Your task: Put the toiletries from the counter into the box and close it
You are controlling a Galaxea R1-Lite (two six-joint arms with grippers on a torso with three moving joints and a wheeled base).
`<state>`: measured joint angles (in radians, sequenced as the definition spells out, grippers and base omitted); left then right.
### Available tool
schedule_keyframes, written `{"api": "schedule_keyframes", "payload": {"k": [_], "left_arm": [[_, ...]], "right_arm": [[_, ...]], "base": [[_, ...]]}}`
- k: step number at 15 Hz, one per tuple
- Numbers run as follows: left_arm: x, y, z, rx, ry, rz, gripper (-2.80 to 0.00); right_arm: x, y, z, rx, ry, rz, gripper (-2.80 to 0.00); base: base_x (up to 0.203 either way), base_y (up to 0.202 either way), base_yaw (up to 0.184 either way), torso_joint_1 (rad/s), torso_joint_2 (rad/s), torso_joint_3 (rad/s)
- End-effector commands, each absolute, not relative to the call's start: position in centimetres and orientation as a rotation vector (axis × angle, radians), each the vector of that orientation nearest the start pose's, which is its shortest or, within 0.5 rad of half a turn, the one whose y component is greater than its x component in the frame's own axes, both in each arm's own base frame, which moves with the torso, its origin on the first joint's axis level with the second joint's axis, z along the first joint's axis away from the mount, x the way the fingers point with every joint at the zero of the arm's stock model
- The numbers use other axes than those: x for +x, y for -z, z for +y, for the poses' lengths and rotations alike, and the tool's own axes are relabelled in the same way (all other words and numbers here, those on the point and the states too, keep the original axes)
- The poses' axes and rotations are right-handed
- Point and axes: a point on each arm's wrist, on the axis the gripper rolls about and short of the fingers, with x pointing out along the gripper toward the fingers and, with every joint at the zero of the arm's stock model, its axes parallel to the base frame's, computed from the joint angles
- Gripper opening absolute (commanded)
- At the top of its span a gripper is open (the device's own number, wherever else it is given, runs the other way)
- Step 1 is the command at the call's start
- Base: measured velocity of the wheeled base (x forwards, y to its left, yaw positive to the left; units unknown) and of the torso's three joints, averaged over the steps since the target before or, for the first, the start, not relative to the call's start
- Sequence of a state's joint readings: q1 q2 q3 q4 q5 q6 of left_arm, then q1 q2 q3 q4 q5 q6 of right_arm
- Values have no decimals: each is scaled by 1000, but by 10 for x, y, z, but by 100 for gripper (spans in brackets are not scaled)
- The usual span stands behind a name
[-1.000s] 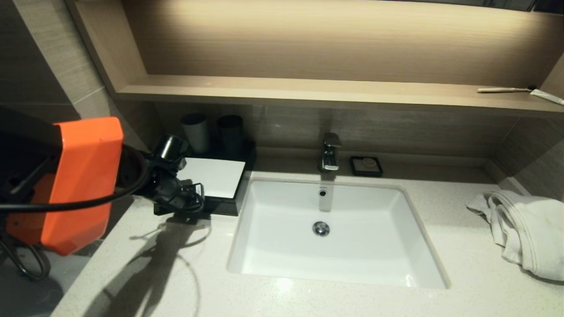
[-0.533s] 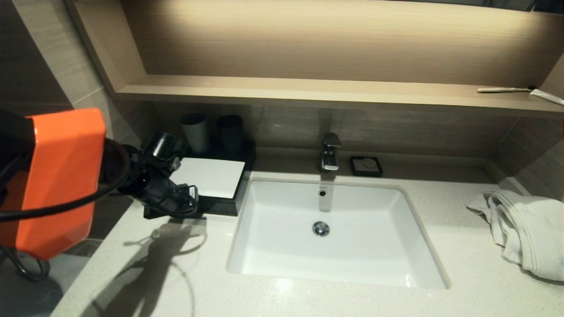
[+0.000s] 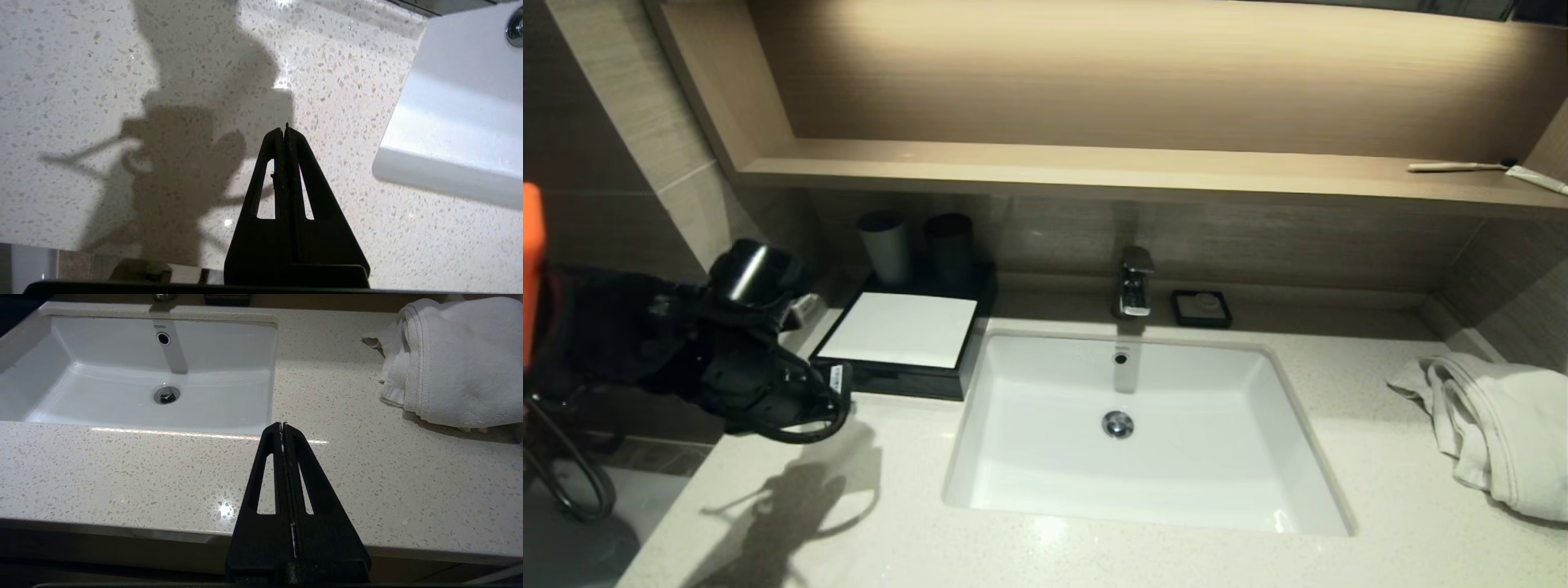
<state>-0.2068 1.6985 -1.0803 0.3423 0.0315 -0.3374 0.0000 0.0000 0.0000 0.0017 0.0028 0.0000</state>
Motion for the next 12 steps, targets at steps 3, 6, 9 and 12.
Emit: {"api": "schedule_keyframes", "payload": {"k": [3, 6, 9, 12], "left_arm": [[231, -200, -46, -117, -31, 851, -280], [205, -211, -35, -67, -68, 777, -280], [168, -224, -27, -49, -54, 679, -280], [135, -225, -20, -47, -46, 571, -280]], "right_arm": [[-23, -75, 0, 0, -3, 2, -280], [-23, -75, 0, 0, -3, 2, -280], [-23, -75, 0, 0, -3, 2, -280], [-23, -75, 0, 0, -2, 2, -280]], "base": [[0, 0, 0, 0, 0, 0], [0, 0, 0, 0, 0, 0], [0, 0, 0, 0, 0, 0], [0, 0, 0, 0, 0, 0]]}}
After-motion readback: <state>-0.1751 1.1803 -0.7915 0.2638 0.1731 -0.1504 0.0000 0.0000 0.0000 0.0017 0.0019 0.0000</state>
